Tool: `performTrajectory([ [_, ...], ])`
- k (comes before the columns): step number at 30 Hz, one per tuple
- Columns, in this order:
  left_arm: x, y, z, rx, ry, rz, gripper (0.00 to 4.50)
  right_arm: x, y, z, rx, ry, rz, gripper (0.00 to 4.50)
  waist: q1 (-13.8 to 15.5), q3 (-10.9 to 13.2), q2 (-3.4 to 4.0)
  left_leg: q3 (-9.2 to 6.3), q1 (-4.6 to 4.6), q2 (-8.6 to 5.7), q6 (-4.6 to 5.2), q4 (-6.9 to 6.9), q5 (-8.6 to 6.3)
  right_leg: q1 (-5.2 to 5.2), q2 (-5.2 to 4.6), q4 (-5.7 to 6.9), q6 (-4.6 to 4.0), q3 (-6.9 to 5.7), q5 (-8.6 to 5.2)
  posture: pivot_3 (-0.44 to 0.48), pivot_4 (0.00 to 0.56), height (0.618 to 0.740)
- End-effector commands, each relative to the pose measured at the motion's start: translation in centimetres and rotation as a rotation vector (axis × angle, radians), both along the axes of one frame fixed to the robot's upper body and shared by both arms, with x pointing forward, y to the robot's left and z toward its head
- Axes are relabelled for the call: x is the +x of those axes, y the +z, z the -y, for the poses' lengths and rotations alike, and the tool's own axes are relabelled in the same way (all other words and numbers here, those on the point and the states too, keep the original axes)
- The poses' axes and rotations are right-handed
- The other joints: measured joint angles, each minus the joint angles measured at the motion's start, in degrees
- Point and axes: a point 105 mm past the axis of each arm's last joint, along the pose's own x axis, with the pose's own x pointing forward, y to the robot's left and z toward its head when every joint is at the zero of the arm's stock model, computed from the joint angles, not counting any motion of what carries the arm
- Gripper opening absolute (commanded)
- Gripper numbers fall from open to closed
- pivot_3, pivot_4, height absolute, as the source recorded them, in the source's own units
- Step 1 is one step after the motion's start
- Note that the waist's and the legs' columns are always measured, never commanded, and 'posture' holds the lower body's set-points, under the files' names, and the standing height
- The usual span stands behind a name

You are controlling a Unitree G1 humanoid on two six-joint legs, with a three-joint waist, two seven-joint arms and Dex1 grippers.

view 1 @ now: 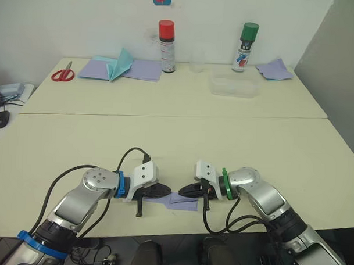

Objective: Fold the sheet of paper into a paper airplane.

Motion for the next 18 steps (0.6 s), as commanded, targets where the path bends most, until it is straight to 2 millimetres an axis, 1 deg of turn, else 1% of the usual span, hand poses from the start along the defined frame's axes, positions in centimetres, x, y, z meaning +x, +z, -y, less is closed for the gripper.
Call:
performTrajectory([
  [1,-1.3,-2.7,-1.0,0.089,0.008,-0.106,0.0,0.1,-0.6,0.5,-0.029,-0.012,0.02,0.04,0.0,0.0,0.0,0.0,0.0,0.0,0.0,0.0,0.0,0.0,0.0,0.0,0.0,0.0,0.0,0.0,0.15,0.74],
  [5,-1.3,-2.8,-0.9,0.092,0.004,-0.107,0.0,0.0,-1.2,1.8,-0.063,-0.005,0.029,0.04,0.0,0.0,0.0,-0.04,0.0,0.0,0.0,0.0,0.0,0.0,0.0,0.0,-0.02,0.03,-0.01,0.0,0.15,0.74],
  [12,-1.0,-3.0,-0.9,0.098,0.004,-0.103,0.0,-2.1,-1.9,5.3,-0.139,0.055,0.014,0.04,0.2,-0.1,-0.03,-0.03,0.02,0.0,0.0,-0.02,-0.01,0.04,-0.09,-0.05,-0.04,0.03,-0.06,0.0,0.15,0.74],
  [15,-1.0,-3.0,-0.9,0.1,0.002,-0.104,0.0,-2.3,-1.6,6.7,-0.161,0.047,0.014,0.04,0.3,-0.1,-0.02,-0.05,0.06,0.0,0.0,-0.02,-0.01,0.06,-0.1,-0.05,-0.04,0.04,-0.07,0.0,0.15,0.74],
  [16,-0.9,-3.0,-0.9,0.1,0.0,-0.104,0.0,-2.2,-1.3,7.0,-0.156,0.042,0.022,0.04,0.3,-0.1,0.0,-0.05,0.07,0.01,0.0,-0.02,-0.01,0.06,-0.12,-0.05,-0.04,0.06,-0.07,0.0,0.15,0.74],
  [18,-0.9,-3.0,-0.9,0.1,-0.002,-0.104,0.0,-2.1,0.1,7.3,-0.121,0.035,0.044,0.04,0.4,-0.1,-0.02,-0.06,0.08,0.0,-0.01,-0.01,-0.01,0.06,-0.15,-0.06,-0.04,0.06,-0.07,0.0,0.15,0.74],
])
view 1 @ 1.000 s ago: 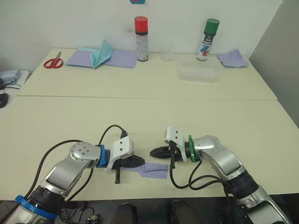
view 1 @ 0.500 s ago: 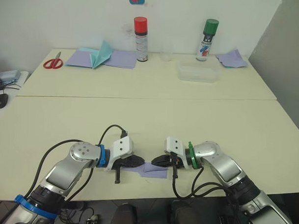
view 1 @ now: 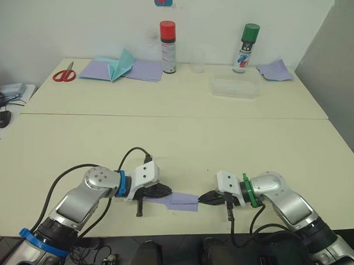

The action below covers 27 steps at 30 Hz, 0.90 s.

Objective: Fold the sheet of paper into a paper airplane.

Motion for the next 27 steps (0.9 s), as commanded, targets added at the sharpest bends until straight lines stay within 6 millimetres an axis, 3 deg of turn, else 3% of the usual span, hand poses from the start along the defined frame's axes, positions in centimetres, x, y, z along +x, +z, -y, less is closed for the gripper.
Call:
performTrajectory([
  [1,-1.1,-3.0,-1.1,0.09,0.017,-0.103,0.0,-0.3,1.2,1.6,0.009,-0.018,-0.015,0.04,0.2,0.0,-0.01,-0.01,-0.01,0.0,0.0,0.0,0.0,-0.01,-0.03,0.0,0.0,0.0,0.0,0.0,0.15,0.74],
  [5,-1.1,-3.0,-1.1,0.089,0.016,-0.103,0.0,-1.3,3.0,1.8,0.027,0.031,0.015,0.04,0.2,0.0,0.0,0.05,-0.04,0.0,0.0,-0.02,0.0,-0.01,-0.08,0.0,0.03,0.0,-0.01,0.0,0.15,0.74],
  [9,-0.9,-3.0,-1.1,0.087,0.017,-0.101,0.0,-1.9,3.4,1.3,0.047,0.045,0.031,0.04,0.2,0.0,-0.01,-0.06,-0.04,0.0,0.0,-0.03,0.0,-0.01,-0.09,0.0,0.02,-0.01,-0.03,0.0,0.15,0.74],
  [13,-0.8,-2.9,-1.0,0.079,0.017,-0.094,0.0,-1.3,3.5,0.5,0.076,0.012,0.062,0.04,0.2,0.0,-0.01,-0.06,-0.02,0.0,0.0,-0.01,0.0,-0.02,-0.11,0.0,0.02,0.0,-0.03,0.0,0.15,0.74],
  [20,0.8,0.0,-0.7,-0.048,0.075,-0.042,0.0,-0.7,4.1,0.0,0.103,-0.001,0.075,0.04,0.4,0.1,-0.07,-0.03,-0.08,0.0,0.0,0.0,0.0,-0.03,-0.12,0.0,0.03,-0.03,-0.02,0.0,0.15,0.74],
  [27,1.0,0.7,-0.8,-0.069,0.071,-0.039,1.95,-0.6,4.6,-1.1,0.147,0.026,0.131,0.0,0.5,0.4,-0.13,-0.03,-0.14,0.0,0.0,-0.03,0.0,-0.08,-0.09,0.0,0.03,-0.09,-0.02,0.0,0.15,0.74],
])
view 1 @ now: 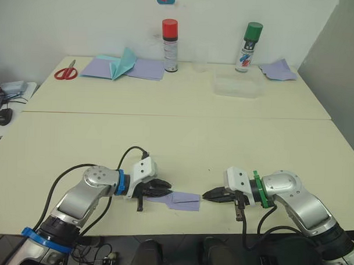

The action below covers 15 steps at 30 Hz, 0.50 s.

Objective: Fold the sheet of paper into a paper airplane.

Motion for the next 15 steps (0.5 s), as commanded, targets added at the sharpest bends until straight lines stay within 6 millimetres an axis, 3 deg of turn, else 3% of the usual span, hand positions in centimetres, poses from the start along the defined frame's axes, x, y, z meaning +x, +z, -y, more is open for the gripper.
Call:
performTrajectory([
  [1,0.3,0.1,-0.6,0.011,0.032,0.001,2.23,0.1,1.4,-0.7,0.035,0.036,0.087,0.0,0.1,0.1,0.02,-0.01,0.0,0.0,0.0,0.0,0.0,0.0,0.0,0.0,0.0,0.0,0.0,0.0,0.15,0.74],
  [6,0.5,3.1,-1.6,-0.004,0.017,0.114,3.74,0.2,1.3,-0.6,0.039,0.073,0.209,0.0,0.1,0.4,-0.06,0.03,-0.01,0.01,0.0,0.04,0.0,-0.04,-0.01,0.0,0.05,0.0,0.03,0.0,0.15,0.74],
  [8,-0.3,4.6,-2.1,0.018,-0.05,0.179,4.36,0.0,1.4,-0.6,0.062,0.085,0.217,0.38,0.1,0.4,-0.07,0.05,-0.05,0.02,0.0,0.03,0.0,-0.11,-0.02,0.0,0.05,-0.02,0.03,0.0,0.15,0.74],
  [15,-3.1,6.2,-2.3,0.016,-0.181,0.287,4.5,-0.7,0.7,-1.2,0.076,0.109,0.277,2.72,0.2,0.4,0.0,0.06,-0.31,0.02,-0.08,-0.15,-0.05,-0.31,-0.04,0.01,0.3,-0.04,-0.02,0.0,0.15,0.74],
])
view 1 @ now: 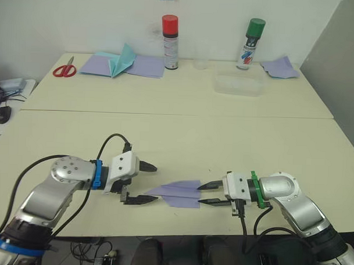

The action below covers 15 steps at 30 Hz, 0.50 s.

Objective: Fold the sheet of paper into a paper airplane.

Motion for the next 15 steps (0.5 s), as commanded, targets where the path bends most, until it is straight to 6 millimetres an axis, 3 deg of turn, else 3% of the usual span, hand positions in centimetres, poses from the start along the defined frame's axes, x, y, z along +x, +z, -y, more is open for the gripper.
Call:
performTrajectory([
  [1,-1.1,0.9,0.1,-0.02,-0.051,0.084,4.5,-0.1,0.1,-0.7,0.038,-0.017,0.043,3.13,0.0,0.0,0.0,0.0,-0.03,0.0,-0.01,0.0,-0.02,-0.02,0.0,-0.01,0.01,-0.03,-0.01,0.0,0.15,0.74],
  [3,-1.2,0.6,0.1,-0.032,-0.041,0.127,4.5,0.0,0.2,-1.1,0.064,-0.04,0.034,3.81,0.0,0.0,0.0,-0.01,-0.16,0.02,-0.01,0.02,-0.02,-0.15,0.01,0.0,0.0,-0.04,-0.02,0.0,0.15,0.74],
  [15,-2.1,0.9,0.8,-0.082,-0.014,0.152,4.5,1.0,2.8,-1.9,0.188,-0.092,-0.084,3.81,0.0,0.0,0.01,0.02,-0.21,0.03,-0.01,0.29,-0.02,-0.15,0.01,0.06,0.01,-0.04,0.0,0.0,0.15,0.74],
])
